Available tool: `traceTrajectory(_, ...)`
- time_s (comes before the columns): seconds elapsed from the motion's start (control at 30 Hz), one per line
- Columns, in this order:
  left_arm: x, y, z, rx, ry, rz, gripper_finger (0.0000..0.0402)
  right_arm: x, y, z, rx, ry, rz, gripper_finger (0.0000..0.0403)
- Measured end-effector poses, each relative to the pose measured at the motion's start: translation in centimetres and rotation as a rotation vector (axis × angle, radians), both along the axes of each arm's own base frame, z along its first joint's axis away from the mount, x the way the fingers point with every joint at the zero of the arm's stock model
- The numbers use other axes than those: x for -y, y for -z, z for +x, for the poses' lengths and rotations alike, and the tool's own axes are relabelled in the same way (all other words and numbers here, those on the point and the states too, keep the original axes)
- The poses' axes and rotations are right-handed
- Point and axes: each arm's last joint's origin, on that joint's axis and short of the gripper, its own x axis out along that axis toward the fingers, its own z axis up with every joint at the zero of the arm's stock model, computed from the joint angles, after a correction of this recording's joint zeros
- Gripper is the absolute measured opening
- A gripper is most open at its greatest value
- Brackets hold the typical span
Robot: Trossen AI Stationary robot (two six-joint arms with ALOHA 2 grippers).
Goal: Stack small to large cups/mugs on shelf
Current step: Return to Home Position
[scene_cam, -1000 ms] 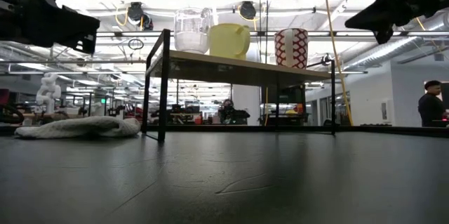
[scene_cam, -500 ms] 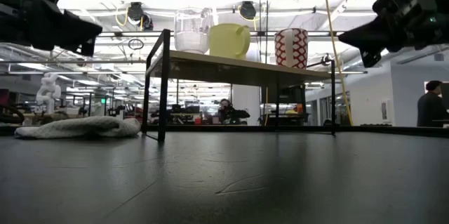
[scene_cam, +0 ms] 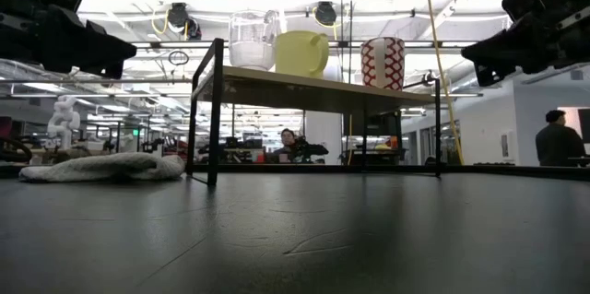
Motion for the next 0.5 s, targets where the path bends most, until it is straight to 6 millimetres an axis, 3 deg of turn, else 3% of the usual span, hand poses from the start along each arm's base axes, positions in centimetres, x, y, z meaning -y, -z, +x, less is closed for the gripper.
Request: traceTrajectory(0.5,-0.29,0.15,0.01,-0.012,-0.096,0.016,0.0031,-0.58,0.52,0.17,0.004,-0.016,-0.062,0.0)
